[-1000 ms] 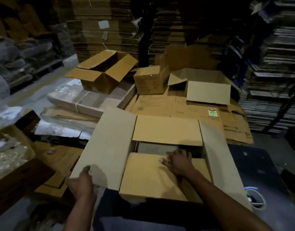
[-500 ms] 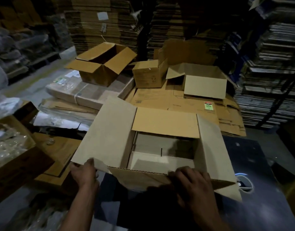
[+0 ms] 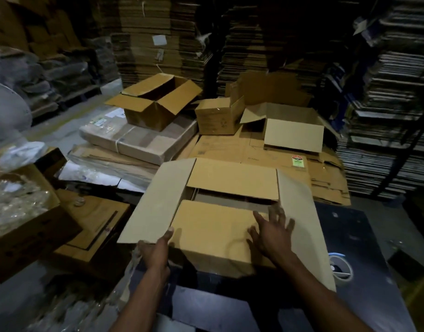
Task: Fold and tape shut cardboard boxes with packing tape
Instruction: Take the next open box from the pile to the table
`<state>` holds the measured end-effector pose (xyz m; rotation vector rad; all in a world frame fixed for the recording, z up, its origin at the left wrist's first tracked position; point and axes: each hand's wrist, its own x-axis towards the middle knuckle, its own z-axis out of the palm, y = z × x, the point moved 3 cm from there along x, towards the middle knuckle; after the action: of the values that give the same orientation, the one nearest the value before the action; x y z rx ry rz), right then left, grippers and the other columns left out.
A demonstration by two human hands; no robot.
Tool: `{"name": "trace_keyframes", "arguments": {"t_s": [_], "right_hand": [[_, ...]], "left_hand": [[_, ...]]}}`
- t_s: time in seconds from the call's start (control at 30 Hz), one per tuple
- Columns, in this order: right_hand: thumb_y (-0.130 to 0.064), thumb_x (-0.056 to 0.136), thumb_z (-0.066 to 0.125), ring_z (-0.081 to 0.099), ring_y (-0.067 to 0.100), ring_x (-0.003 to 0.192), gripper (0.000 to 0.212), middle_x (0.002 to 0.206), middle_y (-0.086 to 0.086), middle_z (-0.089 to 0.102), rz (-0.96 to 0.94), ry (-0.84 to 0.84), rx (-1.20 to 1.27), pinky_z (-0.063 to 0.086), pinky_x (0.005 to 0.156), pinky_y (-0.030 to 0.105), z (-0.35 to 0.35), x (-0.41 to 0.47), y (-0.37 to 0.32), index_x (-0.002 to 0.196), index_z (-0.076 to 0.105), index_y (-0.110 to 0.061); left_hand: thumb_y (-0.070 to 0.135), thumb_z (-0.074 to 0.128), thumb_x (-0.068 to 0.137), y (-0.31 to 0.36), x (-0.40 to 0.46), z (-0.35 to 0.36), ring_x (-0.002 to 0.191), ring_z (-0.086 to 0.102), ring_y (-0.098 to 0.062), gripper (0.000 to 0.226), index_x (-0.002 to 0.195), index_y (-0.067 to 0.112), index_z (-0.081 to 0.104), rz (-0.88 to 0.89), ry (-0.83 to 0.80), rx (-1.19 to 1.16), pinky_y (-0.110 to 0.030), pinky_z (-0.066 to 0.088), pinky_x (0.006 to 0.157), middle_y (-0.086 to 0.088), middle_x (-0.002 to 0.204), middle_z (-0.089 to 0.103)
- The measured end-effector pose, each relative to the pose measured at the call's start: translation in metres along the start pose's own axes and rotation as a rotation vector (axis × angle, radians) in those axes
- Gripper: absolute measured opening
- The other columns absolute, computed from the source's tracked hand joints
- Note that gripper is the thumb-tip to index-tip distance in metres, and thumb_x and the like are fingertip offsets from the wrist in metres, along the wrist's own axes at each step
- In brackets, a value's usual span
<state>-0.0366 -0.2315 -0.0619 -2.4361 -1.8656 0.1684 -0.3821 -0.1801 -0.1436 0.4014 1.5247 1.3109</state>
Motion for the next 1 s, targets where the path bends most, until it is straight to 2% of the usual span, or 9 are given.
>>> {"name": "trace_keyframes", "arguments": {"t_s": [0.13,0.23,0.4,0.5,0.63,0.8,0.87,0.93,1.0], "right_hand": [[-0.080,0.098,0.035,0.005,0.041,0.161,0.063,0.175,0.010,0.015,0.036,-0.079,0.053,0.015,0.121,0.076,0.034,-0.028,0.023,0.153,0.043,-0.050],[-0.084,0.097,0.024,0.005,0.041,0.161,0.066,0.176,0.009,0.012,0.054,-0.075,0.076,0.015,0.123,0.073,0.052,-0.031,0.014,0.150,0.048,-0.051],[-0.085,0.096,0.034,0.009,0.033,0.162,0.067,0.176,0.005,0.014,0.115,0.076,0.102,0.016,0.125,0.067,0.068,-0.026,0.010,0.149,0.052,-0.047],[-0.078,0.099,0.043,0.020,0.035,0.159,0.065,0.172,0.009,0.029,0.204,0.226,0.201,0.020,0.125,0.066,0.068,-0.035,0.011,0.150,0.053,-0.038],[-0.070,0.099,0.039,0.031,0.046,0.150,0.067,0.164,0.021,0.037,0.666,0.441,0.412,0.024,0.120,0.066,0.076,-0.059,0.026,0.151,0.052,-0.029],[-0.074,0.094,0.058,0.029,0.049,0.150,0.092,0.166,0.024,0.026,1.229,0.407,0.949,0.027,0.124,0.056,0.103,-0.097,0.044,0.164,0.029,-0.021],[-0.069,0.094,0.066,0.042,0.045,0.147,0.097,0.162,0.023,0.040,1.335,0.439,1.214,0.035,0.121,0.048,0.116,-0.105,0.051,0.163,0.032,-0.011],[-0.081,0.077,0.073,0.061,0.040,0.131,0.101,0.147,0.012,0.062,1.374,0.616,1.475,0.047,0.115,0.057,0.117,-0.108,0.057,0.154,0.045,-0.023],[-0.066,0.084,0.077,0.070,0.033,0.119,0.080,0.137,0.004,0.070,1.294,0.816,1.690,0.053,0.107,0.063,0.100,-0.111,0.055,0.148,0.048,-0.029]], "left_hand": [[0.012,0.101,0.074,0.002,0.011,0.008,0.127,0.066,-0.029,0.098,0.150,0.024,0.042,0.052,0.129,-0.187,-0.040,0.054,0.106,-0.002,0.136,0.066],[0.008,0.095,0.083,0.019,0.017,0.014,0.119,0.066,-0.018,0.115,0.170,0.028,0.022,0.154,0.126,-0.203,-0.029,0.052,0.095,0.003,0.135,0.063],[0.045,0.084,0.084,0.026,0.033,0.015,0.122,0.066,-0.030,0.053,0.133,0.050,0.063,0.632,-0.082,0.400,-0.052,0.060,0.101,0.006,0.132,0.062],[0.057,0.074,0.084,0.012,0.022,0.026,0.146,0.053,-0.032,0.079,0.156,0.028,0.060,0.969,-0.329,0.755,-0.056,0.046,0.118,0.000,0.161,0.052],[0.070,0.063,0.091,-0.008,-0.014,0.046,0.162,0.037,-0.031,0.089,0.164,0.021,0.050,1.244,-0.462,1.003,-0.066,0.031,0.124,-0.009,0.175,0.038],[0.095,0.031,0.093,-0.037,-0.036,0.084,0.169,0.012,-0.031,0.101,0.171,0.031,0.036,1.055,-0.413,1.395,-0.074,0.006,0.127,-0.015,0.181,0.018],[0.102,0.015,0.089,-0.050,-0.037,0.089,0.170,-0.006,-0.031,0.111,0.175,0.033,0.018,0.947,-0.442,1.583,-0.076,-0.005,0.125,-0.015,0.183,-0.001],[0.103,0.009,0.087,-0.056,-0.037,0.090,0.169,-0.014,-0.032,0.114,0.176,0.032,0.008,0.933,-0.434,1.651,-0.077,-0.008,0.124,-0.015,0.182,-0.010],[0.102,0.011,0.088,-0.060,-0.036,0.088,0.169,-0.012,-0.032,0.112,0.176,0.033,0.008,0.947,-0.417,1.646,-0.077,-0.005,0.124,-0.015,0.183,-0.008]]}}
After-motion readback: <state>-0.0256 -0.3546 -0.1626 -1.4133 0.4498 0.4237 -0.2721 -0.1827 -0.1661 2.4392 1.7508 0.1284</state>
